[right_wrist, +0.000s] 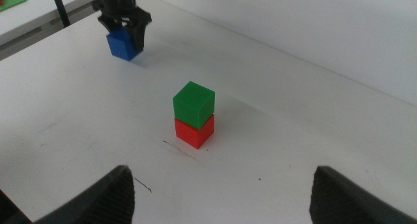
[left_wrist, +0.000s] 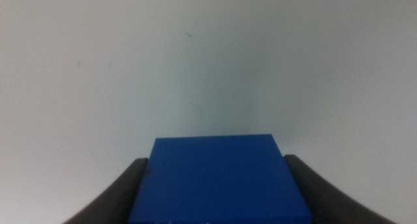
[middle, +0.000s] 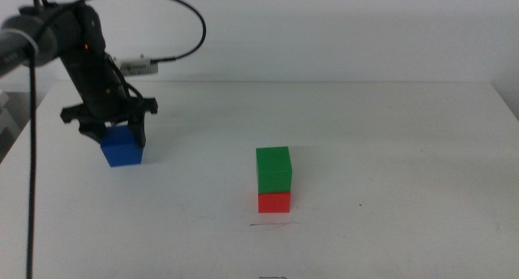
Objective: Stack red cubes first, then green, then blue cubes in a specific spot.
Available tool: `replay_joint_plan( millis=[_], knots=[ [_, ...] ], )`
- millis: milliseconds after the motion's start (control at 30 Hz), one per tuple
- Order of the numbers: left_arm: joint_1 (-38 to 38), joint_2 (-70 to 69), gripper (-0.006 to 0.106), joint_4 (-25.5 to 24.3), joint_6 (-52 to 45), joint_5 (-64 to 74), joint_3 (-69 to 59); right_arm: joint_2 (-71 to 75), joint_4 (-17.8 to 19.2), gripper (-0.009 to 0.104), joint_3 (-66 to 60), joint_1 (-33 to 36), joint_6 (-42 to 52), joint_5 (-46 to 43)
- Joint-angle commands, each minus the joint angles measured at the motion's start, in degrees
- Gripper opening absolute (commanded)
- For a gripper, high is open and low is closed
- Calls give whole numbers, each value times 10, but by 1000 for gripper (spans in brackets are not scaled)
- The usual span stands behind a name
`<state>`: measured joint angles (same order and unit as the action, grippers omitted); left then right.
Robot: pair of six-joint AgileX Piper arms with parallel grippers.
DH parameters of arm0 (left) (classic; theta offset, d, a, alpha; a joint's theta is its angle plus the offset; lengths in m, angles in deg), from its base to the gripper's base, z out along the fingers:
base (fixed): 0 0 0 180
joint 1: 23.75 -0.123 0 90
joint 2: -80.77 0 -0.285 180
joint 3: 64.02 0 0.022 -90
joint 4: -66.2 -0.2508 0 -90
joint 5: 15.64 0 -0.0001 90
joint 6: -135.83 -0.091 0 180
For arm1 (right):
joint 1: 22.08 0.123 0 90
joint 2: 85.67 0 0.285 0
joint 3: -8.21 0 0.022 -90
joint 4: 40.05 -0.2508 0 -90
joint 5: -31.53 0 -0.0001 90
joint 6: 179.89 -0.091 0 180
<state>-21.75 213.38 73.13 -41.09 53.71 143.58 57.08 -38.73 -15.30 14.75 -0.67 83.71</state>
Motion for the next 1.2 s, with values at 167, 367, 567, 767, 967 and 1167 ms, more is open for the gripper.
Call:
replay_joint_plan(
  millis=[167,367,567,767,967,1167],
  knots=[
    [104,-194,-2,-39,133,60,-83,-4,7,77,12,-2,8,-38],
    [230,-214,-2,-45,218,60,-57,-4,7,77,12,-2,8,-38],
    [305,-172,-2,-42,288,60,-4,-4,7,77,12,-2,8,-38],
    [346,-148,-2,-48,317,60,26,-4,7,77,12,-2,8,-38],
    [353,-124,-2,-45,328,60,59,-4,7,77,12,-2,8,-38],
    [353,-112,-2,-37,340,60,69,-4,7,77,12,-2,8,-38]
  ],
)
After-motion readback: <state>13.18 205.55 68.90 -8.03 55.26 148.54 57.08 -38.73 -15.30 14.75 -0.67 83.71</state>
